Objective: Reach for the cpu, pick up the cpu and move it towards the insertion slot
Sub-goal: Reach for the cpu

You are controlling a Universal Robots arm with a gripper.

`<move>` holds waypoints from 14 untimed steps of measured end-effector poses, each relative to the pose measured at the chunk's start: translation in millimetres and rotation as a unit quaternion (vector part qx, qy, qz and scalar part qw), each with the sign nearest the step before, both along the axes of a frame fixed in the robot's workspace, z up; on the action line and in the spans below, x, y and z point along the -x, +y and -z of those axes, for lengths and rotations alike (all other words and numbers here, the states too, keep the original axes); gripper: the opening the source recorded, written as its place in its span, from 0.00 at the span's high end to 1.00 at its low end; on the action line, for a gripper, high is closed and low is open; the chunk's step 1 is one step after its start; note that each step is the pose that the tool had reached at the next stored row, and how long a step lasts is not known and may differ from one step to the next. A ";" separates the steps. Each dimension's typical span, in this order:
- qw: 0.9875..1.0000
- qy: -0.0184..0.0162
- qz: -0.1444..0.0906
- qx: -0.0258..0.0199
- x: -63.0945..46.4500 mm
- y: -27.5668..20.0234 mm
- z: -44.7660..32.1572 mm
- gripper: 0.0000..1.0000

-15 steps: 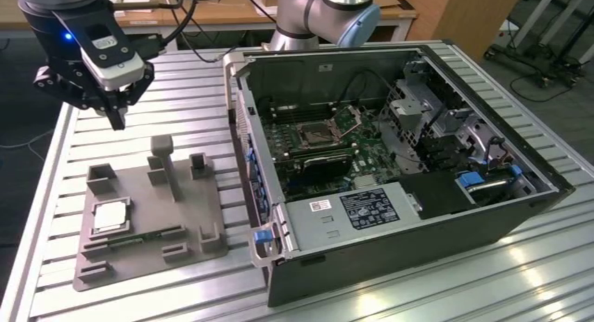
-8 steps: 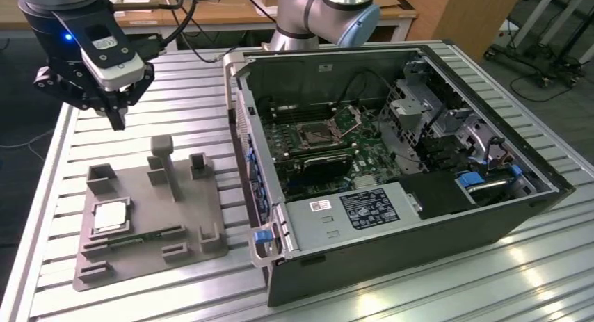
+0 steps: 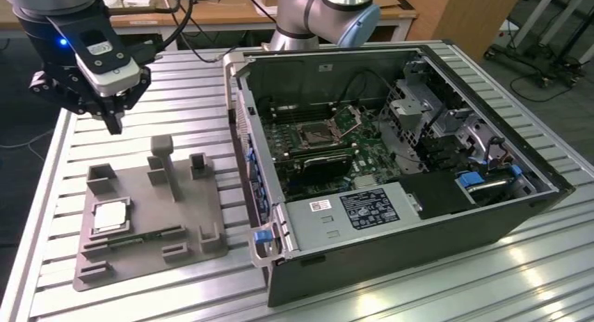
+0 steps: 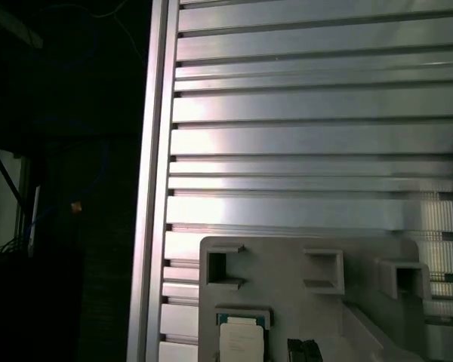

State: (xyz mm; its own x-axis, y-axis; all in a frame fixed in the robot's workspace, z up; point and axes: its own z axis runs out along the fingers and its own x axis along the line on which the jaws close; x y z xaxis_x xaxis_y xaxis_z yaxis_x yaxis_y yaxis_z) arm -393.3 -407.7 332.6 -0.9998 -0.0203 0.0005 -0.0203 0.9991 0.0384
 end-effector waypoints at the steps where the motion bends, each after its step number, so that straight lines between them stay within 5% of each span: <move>1: 1.000 0.000 0.000 0.000 1.3 -1.8 0.4 0.89; 5: 1.000 0.000 -0.001 0.000 7.4 -8.6 1.7 0.89; 14: 1.000 0.001 -0.005 0.000 16.0 -15.9 14.6 0.47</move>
State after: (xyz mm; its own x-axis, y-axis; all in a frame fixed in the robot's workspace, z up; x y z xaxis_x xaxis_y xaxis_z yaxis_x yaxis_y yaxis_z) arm -409.2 -423.6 318.0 -0.9995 -0.0301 0.0029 -0.0300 0.9988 0.0383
